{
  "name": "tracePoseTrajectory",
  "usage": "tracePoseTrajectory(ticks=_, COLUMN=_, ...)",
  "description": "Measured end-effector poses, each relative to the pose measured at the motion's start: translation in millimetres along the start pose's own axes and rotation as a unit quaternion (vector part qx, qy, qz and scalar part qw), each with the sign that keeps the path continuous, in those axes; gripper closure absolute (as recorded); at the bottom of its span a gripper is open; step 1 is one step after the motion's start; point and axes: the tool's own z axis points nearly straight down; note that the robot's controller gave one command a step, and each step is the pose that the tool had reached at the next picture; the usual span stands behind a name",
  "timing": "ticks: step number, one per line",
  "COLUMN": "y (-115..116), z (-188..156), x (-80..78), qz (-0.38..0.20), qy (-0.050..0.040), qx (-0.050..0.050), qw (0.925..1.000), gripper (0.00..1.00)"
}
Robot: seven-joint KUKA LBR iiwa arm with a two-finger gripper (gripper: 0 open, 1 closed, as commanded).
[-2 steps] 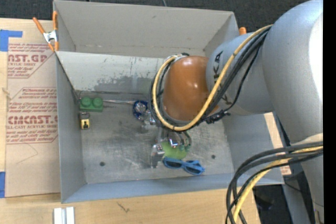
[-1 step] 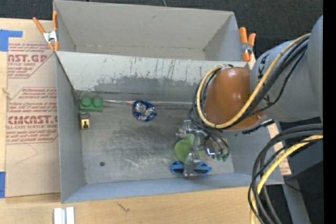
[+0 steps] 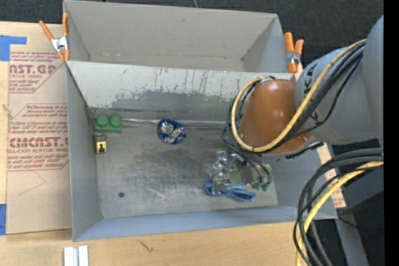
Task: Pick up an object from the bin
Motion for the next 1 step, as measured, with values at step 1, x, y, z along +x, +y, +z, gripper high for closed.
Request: tracePoseTrajectory(ticks=1, y=-15.8, z=-139.2, x=-14.6, qz=-0.075, qy=-0.0042, qx=0.002, qw=0.9972, gripper=1.0)
